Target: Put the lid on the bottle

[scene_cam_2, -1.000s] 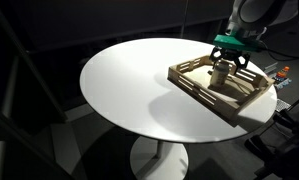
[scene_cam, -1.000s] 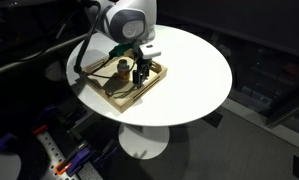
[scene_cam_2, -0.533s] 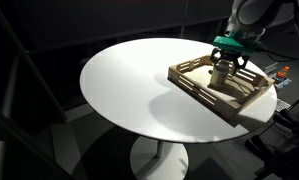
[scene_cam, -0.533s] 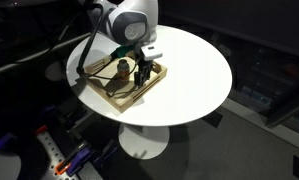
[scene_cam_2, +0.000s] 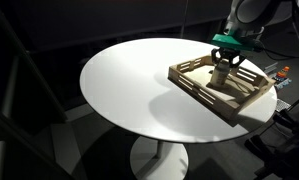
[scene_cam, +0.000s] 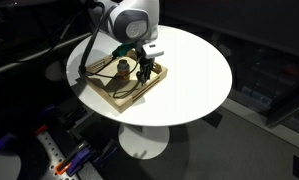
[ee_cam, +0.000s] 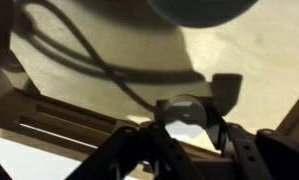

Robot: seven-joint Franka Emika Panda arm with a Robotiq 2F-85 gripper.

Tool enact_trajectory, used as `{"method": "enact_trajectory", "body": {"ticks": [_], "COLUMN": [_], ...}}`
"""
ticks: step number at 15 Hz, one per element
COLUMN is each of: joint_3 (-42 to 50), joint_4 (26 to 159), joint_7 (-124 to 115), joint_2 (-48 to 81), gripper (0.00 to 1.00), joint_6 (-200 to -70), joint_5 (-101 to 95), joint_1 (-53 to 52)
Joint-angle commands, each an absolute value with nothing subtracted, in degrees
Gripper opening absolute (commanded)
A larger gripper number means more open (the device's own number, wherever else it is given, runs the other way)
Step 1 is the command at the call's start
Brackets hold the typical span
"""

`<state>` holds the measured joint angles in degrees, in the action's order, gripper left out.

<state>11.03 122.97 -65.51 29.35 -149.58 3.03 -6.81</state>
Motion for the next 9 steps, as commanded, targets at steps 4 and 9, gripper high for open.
{"method": "enact_trajectory", "body": {"ticks": [4, 9], "joint_3": [10.64, 9.01], "joint_4": [125.04, 127.19], "joint_7": [-64.07, -60.64], "joint_2": [23.59, 18.00], "gripper": [0.19, 0.19], "joint_6": [-149.11, -147.49], "joint_5": [1.89, 1.09], "joint_1": [-6.87, -6.60]}}
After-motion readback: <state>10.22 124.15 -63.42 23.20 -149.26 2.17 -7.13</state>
